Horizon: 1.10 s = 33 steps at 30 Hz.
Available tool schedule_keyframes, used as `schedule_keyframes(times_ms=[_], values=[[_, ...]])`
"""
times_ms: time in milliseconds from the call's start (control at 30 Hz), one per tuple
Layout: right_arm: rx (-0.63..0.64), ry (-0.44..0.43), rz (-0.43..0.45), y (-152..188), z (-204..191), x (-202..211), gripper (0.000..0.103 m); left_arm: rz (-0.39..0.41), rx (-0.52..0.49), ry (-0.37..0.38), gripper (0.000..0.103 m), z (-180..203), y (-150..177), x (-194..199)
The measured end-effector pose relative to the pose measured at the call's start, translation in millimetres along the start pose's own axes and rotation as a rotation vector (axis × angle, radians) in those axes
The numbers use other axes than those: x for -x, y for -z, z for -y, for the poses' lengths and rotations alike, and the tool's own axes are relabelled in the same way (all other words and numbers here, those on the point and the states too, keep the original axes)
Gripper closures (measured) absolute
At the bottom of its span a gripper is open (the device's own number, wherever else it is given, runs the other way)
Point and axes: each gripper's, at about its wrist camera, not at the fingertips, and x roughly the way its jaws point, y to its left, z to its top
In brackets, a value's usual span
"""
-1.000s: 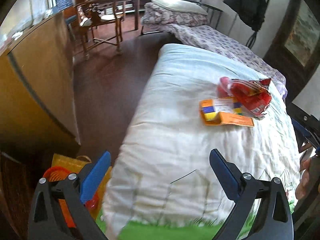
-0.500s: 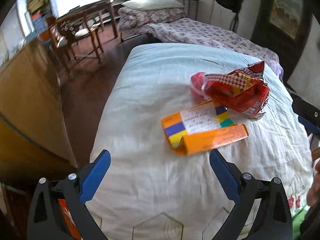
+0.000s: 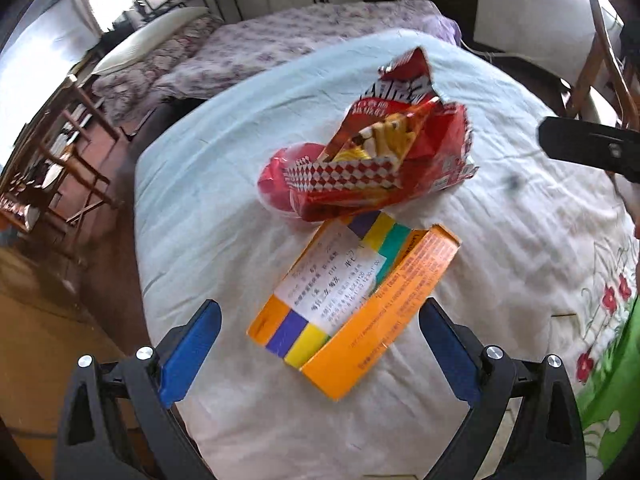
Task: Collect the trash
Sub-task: 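Grasp the orange-yellow box with the left gripper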
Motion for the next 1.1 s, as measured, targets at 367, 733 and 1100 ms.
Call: schedule_keyframes(times_ms=[367,733,1100], values=[[-0.020,-0.005,-0.027,-1,6,-7,0.007,-0.044,0.089,0.119,0.012,-17,-18,-38],[-0.064,0.016,-0.032,-1,16,-12,0.007,-0.026,0.237,0.144,0.056,-11,10,7],[-0.064,0.050,-0.040,-1,15,-26,0.007,0.052,0.499,0.139,0.056,-7,80,59]])
